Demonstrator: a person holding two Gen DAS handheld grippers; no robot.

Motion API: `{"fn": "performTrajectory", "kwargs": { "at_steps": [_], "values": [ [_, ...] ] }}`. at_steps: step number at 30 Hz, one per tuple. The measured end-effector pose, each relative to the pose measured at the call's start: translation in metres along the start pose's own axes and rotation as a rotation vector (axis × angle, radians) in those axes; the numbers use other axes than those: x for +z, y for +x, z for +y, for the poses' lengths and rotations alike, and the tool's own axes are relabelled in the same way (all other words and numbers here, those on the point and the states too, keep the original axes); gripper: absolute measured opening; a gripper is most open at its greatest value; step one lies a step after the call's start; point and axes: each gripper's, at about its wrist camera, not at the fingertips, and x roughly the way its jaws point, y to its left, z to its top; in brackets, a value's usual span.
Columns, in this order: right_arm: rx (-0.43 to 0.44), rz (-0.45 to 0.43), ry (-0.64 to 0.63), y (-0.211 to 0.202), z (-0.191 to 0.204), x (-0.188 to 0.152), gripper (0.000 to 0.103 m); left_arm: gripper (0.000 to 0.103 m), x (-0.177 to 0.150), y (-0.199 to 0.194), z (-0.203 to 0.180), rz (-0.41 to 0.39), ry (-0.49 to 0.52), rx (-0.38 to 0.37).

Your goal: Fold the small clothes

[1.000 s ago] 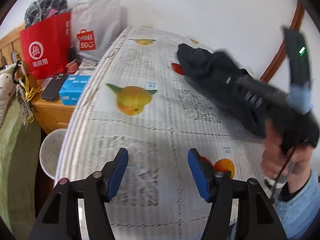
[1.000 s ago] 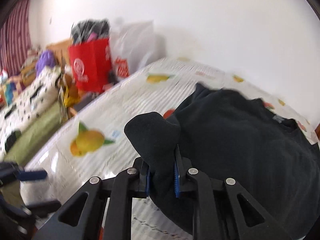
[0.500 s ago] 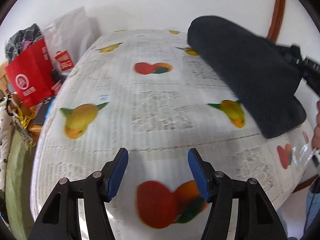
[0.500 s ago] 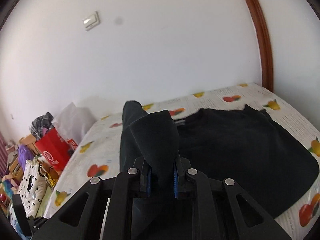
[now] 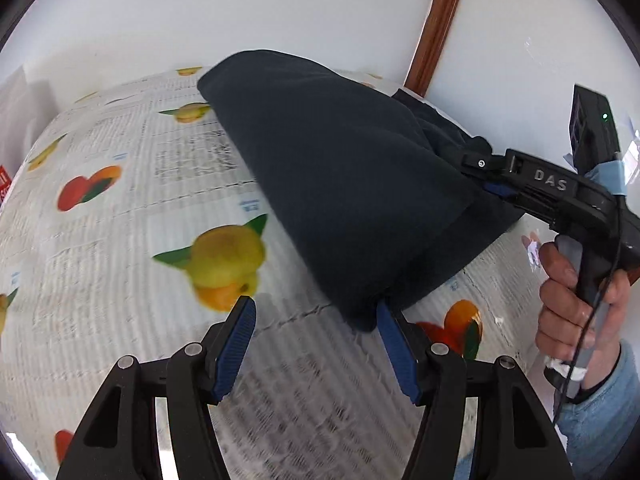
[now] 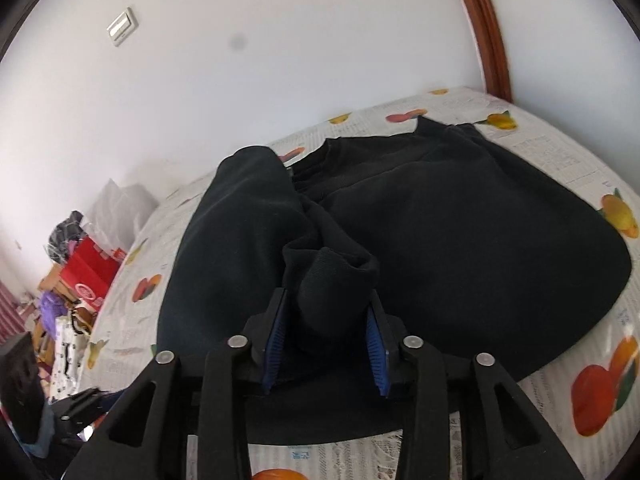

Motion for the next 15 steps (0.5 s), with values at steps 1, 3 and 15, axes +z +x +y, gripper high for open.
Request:
{"fn": "performTrajectory", "kwargs": {
  "at_steps": [1, 3, 15],
  "values": [
    [0.027, 0.020, -0.002, 0.005, 0.000, 0.001, 0.048, 0.060, 0.003, 0.005, -0.002, 0.005, -0.007, -0.007],
    [0.054, 0.039, -0.002, 0.013, 0.000, 0.003, 0.050, 0.060, 0.008, 0.014, -0.006, 0.007, -0.027, -0.016],
    [0.022, 0.074, -0.111, 0.062, 0.027, 0.012, 0.019, 0.022, 0.013, 0.003, 0.022, -0.105, -0.113, 0.072]
  ]
}}
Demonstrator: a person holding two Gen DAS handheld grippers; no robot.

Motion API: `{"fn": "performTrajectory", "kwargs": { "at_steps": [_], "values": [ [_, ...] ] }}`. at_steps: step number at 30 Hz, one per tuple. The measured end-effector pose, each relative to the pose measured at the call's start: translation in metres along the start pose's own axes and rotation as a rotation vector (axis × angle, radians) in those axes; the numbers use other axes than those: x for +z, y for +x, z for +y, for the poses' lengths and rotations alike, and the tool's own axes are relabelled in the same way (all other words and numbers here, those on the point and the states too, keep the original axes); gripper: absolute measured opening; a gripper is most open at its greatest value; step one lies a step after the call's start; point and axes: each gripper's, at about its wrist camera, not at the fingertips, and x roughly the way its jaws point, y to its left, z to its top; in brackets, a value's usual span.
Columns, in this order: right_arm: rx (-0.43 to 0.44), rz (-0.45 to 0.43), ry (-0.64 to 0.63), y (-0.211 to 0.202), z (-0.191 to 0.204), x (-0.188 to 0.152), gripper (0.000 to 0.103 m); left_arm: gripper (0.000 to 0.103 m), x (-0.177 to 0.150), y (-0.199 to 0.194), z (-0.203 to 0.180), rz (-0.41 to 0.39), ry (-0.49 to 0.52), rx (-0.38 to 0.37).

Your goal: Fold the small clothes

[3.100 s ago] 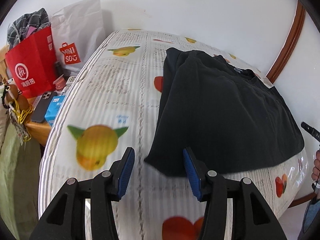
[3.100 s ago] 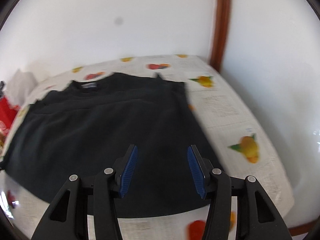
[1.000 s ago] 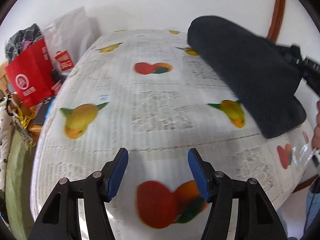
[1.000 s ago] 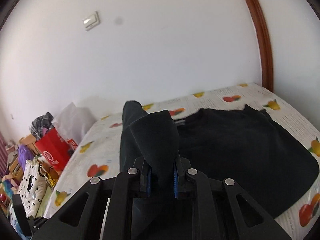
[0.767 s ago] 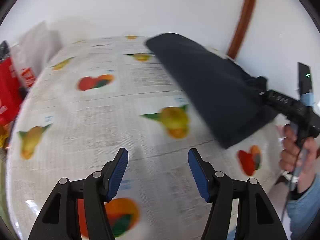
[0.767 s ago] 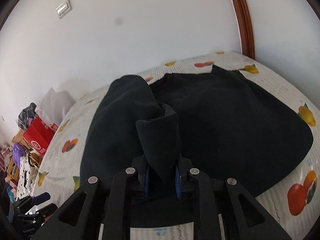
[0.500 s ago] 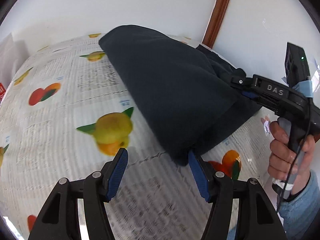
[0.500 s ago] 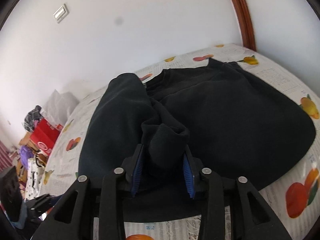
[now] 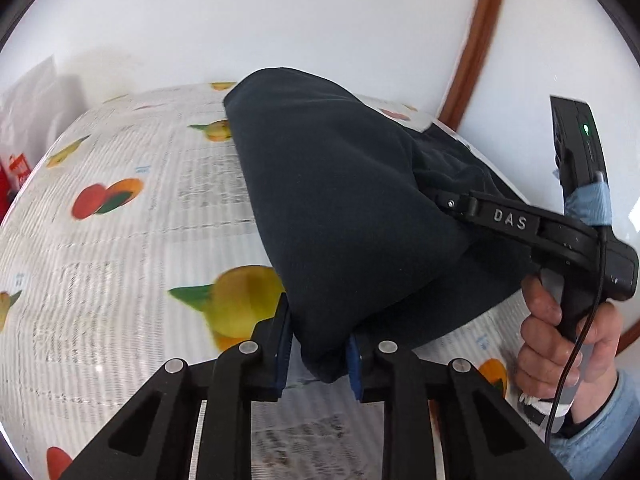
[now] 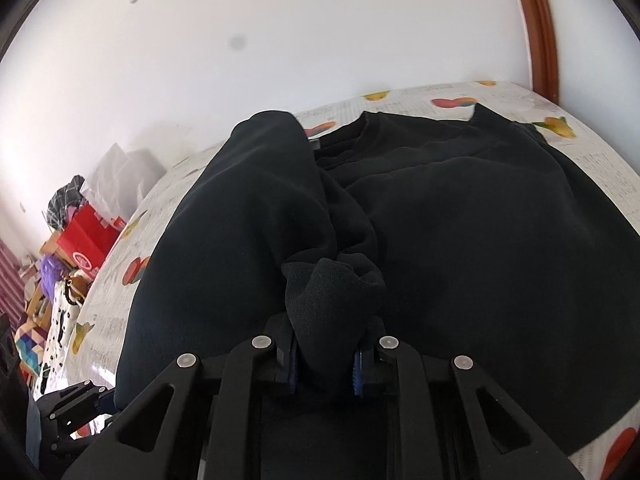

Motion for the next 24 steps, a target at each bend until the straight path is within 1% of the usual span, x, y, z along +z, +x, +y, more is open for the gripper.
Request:
{"fn": "performTrajectory", "kwargs": {
  "at_steps": [4, 7, 9, 11, 13, 14, 15, 17, 18, 20, 21, 22, 24],
  "values": [
    [0.037, 0.013, -0.023, 0.015, 0.032, 0.001, 0.019, 0.021, -0.004, -0.014, 0.032, -0.013, -0.043, 0.036],
    [0.072, 0.026, -0.042, 0.023, 0.057, -0.002, 0.019, 0.022, -0.010, -0.028, 0.057, -0.010, -0.076, 0.045],
    [0.094, 0.035, -0.061, 0.026, 0.075, -0.006, 0.019, 0.024, -0.015, -0.033, 0.071, 0.005, -0.102, 0.033],
    [0.087, 0.030, -0.084, 0.025, 0.089, -0.009, 0.019, 0.026, -0.019, -0.037, 0.080, 0.013, -0.129, -0.005],
    [0.074, 0.017, -0.097, 0.022, 0.096, -0.011, 0.019, 0.034, -0.022, -0.036, 0.081, 0.033, -0.151, -0.042],
    [0.074, 0.015, -0.092, 0.021, 0.097, -0.011, 0.019, 0.046, -0.023, -0.035, 0.083, 0.041, -0.155, -0.067],
    [0.081, 0.015, -0.081, 0.020, 0.095, -0.010, 0.019, 0.055, -0.023, -0.035, 0.080, 0.028, -0.149, -0.078],
    [0.105, 0.017, -0.050, 0.016, 0.090, -0.007, 0.019, 0.058, -0.020, -0.030, 0.070, 0.032, -0.130, -0.041],
    [0.114, 0.014, -0.039, 0.013, 0.088, -0.006, 0.019, 0.061, -0.019, -0.027, 0.063, 0.035, -0.110, -0.010],
    [0.126, -0.004, -0.031, 0.005, 0.085, -0.004, 0.019, 0.061, -0.017, -0.020, 0.048, 0.043, -0.043, 0.100],
    [0.132, -0.018, -0.028, 0.000, 0.082, -0.003, 0.019, 0.062, -0.017, -0.017, 0.041, 0.045, -0.024, 0.134],
    [0.143, -0.046, -0.025, -0.008, 0.080, -0.001, 0.019, 0.063, -0.017, -0.014, 0.034, 0.045, -0.001, 0.170],
    [0.156, -0.114, -0.022, -0.026, 0.075, 0.004, 0.017, 0.063, -0.017, -0.012, 0.030, 0.043, 0.014, 0.194]
  ]
}}
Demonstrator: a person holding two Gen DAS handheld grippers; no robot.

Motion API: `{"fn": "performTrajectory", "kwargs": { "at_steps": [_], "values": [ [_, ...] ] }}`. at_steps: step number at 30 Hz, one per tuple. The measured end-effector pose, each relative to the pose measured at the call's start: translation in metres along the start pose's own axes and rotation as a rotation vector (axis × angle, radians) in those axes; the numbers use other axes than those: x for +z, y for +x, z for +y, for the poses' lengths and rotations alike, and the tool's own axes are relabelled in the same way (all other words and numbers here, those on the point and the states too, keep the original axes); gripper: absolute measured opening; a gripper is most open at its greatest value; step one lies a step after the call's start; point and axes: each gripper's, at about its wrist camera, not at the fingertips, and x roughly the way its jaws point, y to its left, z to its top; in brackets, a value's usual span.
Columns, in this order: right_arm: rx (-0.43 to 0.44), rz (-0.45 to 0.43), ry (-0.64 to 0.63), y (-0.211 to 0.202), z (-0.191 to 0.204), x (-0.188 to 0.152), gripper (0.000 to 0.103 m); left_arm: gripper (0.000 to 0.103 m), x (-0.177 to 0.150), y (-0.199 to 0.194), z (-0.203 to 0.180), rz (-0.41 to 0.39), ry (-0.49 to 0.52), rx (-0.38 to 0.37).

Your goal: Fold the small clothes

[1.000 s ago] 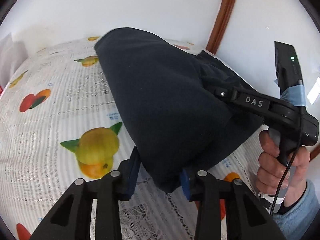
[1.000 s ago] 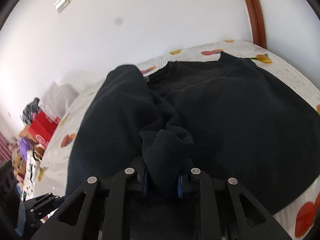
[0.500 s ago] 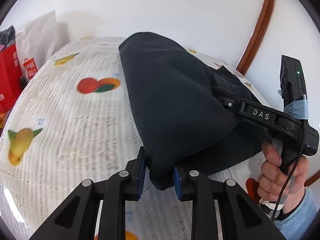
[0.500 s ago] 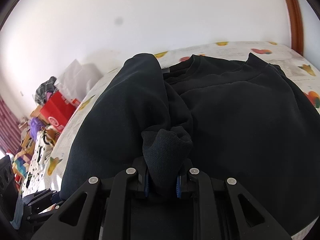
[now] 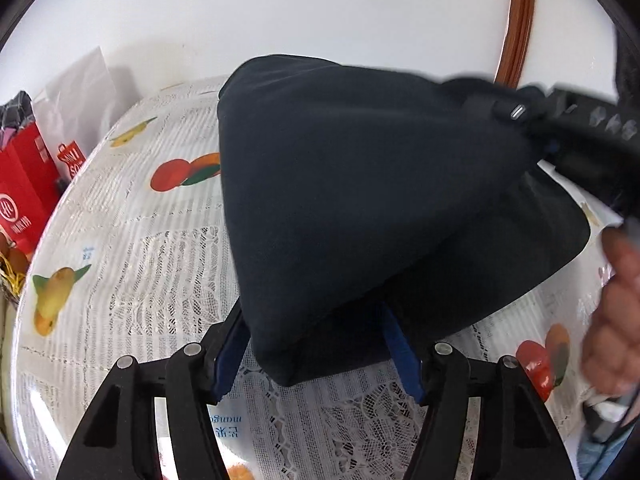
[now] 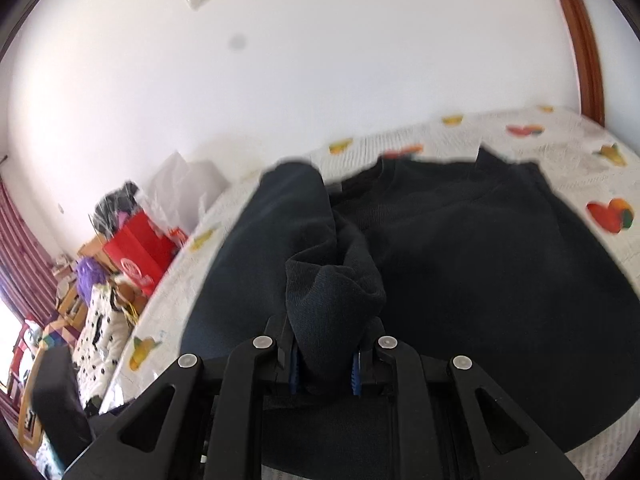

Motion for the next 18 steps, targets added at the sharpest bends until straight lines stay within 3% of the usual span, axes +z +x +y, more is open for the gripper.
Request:
{"fn": "performTrajectory", "kwargs": {
  "at_steps": [4, 6, 8, 12, 14, 18],
  "values": [
    [-0.002, -0.179, 0.036, -0.056, -0.018, 0.008, 0.016, 0.063, 0.003, 0.000, 0.005, 0.001, -0.022, -0.026],
    [-0.020, -0.224, 0.072, -0.075, -0.035, 0.002, 0.016, 0.064, 0.003, 0.000, 0.004, -0.003, -0.015, -0.025],
    [-0.058, -0.188, 0.120, -0.081, -0.062, -0.009, 0.016, 0.065, 0.003, -0.001, 0.007, -0.006, -0.001, -0.013],
    [-0.070, -0.008, 0.219, -0.054, -0.100, -0.034, 0.018, 0.066, -0.004, -0.006, 0.003, -0.010, 0.015, -0.001],
    [-0.069, 0.005, 0.225, -0.050, -0.103, -0.038, 0.021, 0.067, -0.003, -0.006, 0.005, -0.001, 0.015, -0.017],
    [-0.089, -0.003, 0.173, -0.050, -0.099, -0.025, 0.047, 0.074, -0.001, -0.010, 0.004, 0.020, 0.006, -0.114]
  ]
}}
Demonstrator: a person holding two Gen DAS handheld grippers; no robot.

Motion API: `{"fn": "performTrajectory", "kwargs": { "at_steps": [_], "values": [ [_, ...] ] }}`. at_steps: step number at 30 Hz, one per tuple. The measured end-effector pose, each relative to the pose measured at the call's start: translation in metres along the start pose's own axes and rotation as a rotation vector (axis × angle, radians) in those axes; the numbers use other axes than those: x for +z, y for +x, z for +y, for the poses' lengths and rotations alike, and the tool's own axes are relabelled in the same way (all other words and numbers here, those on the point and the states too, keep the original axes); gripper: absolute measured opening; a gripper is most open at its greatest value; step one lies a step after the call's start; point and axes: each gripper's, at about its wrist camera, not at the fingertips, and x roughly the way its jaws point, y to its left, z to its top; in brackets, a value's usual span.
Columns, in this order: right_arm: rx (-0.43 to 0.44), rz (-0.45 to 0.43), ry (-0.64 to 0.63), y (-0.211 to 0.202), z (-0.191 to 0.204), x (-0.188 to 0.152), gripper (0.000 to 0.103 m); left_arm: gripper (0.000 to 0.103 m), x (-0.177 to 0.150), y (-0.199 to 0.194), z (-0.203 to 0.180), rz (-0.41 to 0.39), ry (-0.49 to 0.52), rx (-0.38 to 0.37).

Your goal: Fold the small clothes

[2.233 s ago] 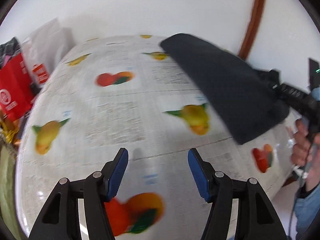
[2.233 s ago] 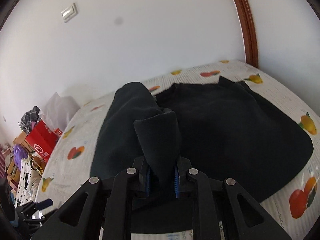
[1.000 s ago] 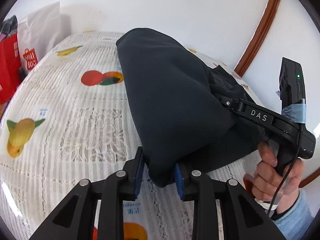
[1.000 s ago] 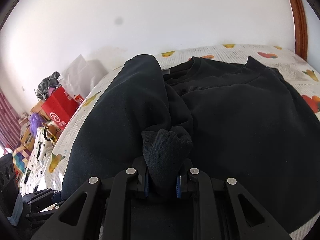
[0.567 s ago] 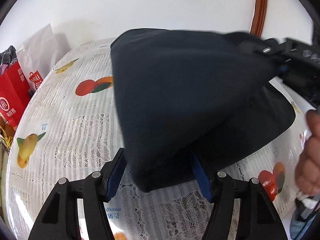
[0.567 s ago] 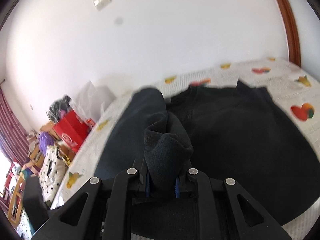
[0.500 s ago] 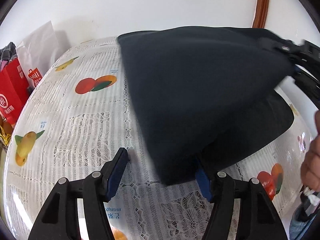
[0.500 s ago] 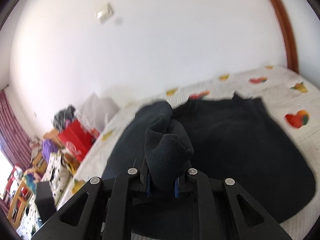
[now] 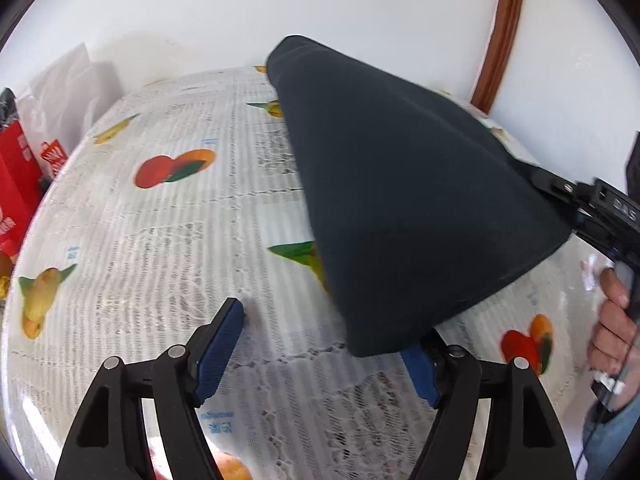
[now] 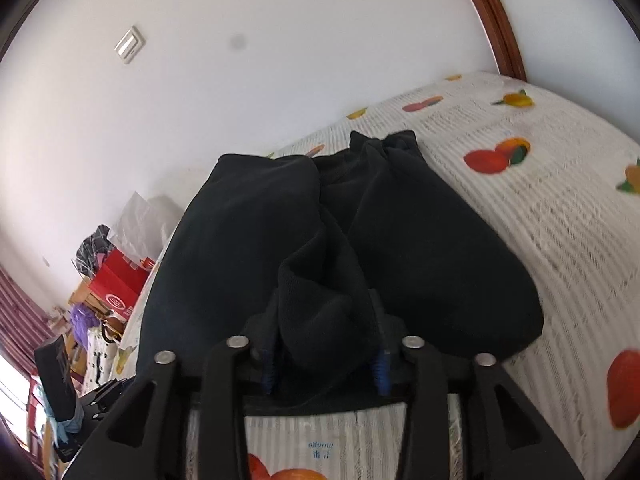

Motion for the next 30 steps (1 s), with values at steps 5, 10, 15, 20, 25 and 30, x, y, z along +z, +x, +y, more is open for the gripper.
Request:
{"fn": "performTrajectory", "kwargs": {
  "at_steps": [5, 10, 15, 20, 25, 30],
  "values": [
    [0.018, 0.038, -0.039, 0.019, 0.004, 0.026, 0.051, 0.075, 0.011, 0.009, -0.009, 0.016, -0.008, -0.048],
    [0.003, 0.146, -0.076, 0.058, 0.010, 0.042, 0.051, 0.078, 0.015, 0.017, -0.031, 0.025, 0.076, 0.034],
    [-0.012, 0.168, -0.165, 0.074, 0.025, 0.046, 0.010, 0.084, 0.014, 0.017, -0.041, 0.012, 0.094, 0.068],
    [0.000, 0.018, -0.254, 0.036, 0.037, 0.065, 0.007, 0.085, 0.014, 0.016, -0.044, 0.006, 0.088, 0.083],
    [-0.051, -0.211, -0.262, -0.034, 0.022, 0.089, 0.007, 0.085, 0.012, 0.012, -0.043, 0.004, 0.079, 0.080],
    [-0.198, -0.062, -0.215, 0.003, -0.034, 0.073, 0.007, 0.085, 0.010, 0.011, -0.042, 0.003, 0.087, 0.080]
  ]
}}
